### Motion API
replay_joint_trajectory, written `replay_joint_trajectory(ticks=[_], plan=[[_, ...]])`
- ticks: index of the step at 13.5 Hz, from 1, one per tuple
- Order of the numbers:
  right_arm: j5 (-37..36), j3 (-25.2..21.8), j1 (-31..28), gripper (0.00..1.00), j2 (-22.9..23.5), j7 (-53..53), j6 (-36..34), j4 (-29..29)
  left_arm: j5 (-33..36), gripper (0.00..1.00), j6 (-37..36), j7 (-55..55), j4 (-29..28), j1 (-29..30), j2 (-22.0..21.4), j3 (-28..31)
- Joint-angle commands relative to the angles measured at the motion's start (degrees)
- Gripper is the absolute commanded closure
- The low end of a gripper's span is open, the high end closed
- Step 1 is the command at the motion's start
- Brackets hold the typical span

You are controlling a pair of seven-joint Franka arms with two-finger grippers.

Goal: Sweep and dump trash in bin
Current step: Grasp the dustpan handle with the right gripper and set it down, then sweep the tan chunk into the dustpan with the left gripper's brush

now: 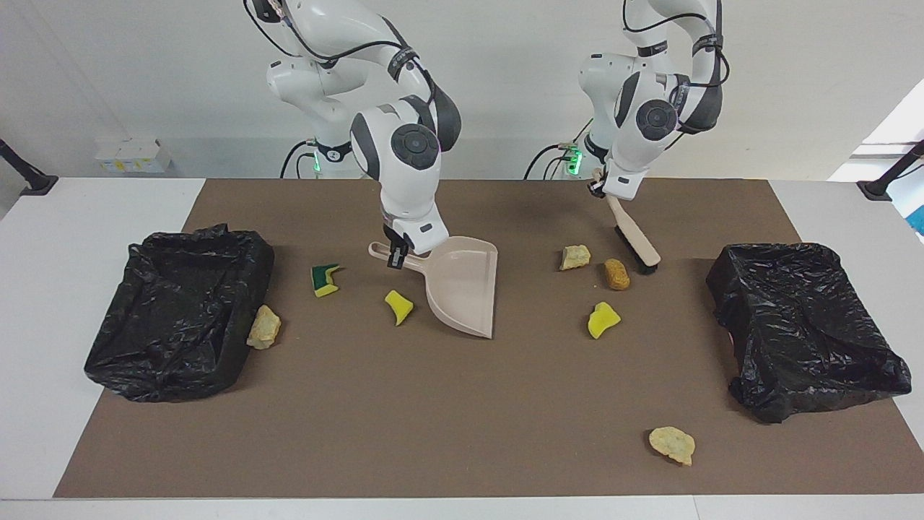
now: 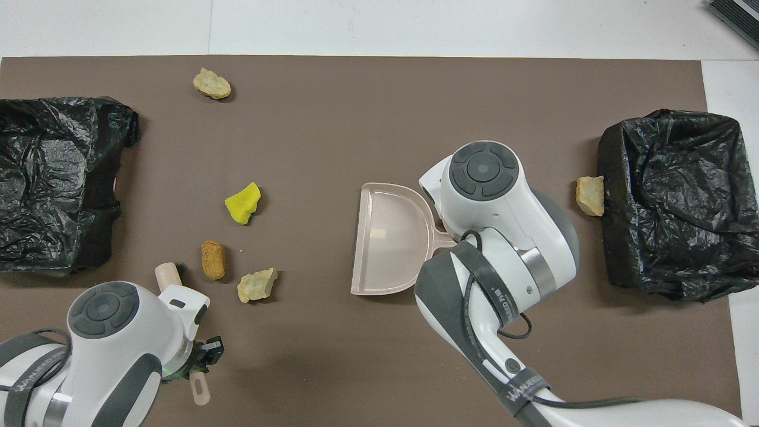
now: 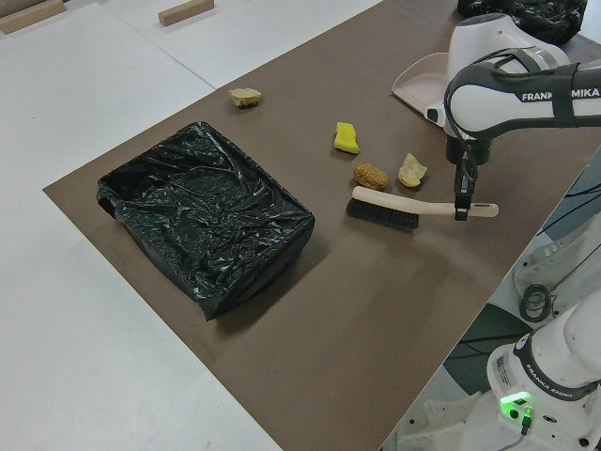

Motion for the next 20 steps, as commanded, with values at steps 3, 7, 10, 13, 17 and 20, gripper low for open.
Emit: replay_joint_trajectory(ticks=[3,7,10,13,17,20], plan=[[-0.7,0.3,-0.4,1.00,-3.3,-3.4,4.2,-4.7,0.1,1.00,4.7,-8.6,-1.5,-5.6,1.1,0.0],[-1.4,0.3,-0.1,1.00,-2.2,-3.6,7.4,-4.8,-9.7,1.00,13.1,-10.3,0.1,-7.9,4.5,0.0],[-2.9,0.3,1.1,1.00,-0.5,-3.7,9.8,-4.8,-11.4,1.00,16.0,-9.4,2.5,-11.4,8.9,-0.1],[-3.6,0.3,1.2,1.00,1.0,-3.7,12.3,-4.6,-13.4,1.00,16.6,-9.0,8.1,-13.4,14.2,-0.3],[-3.6,0.4,2.2,1.00,2.4,-3.6,15.3,-4.3,-17.7,1.00,21.2,-4.2,11.1,-16.8,17.0,-0.4],[-3.6,0.4,2.3,1.00,3.0,-3.5,16.2,-4.2,-20.1,1.00,23.5,2.2,11.3,-19.8,17.0,-0.5]])
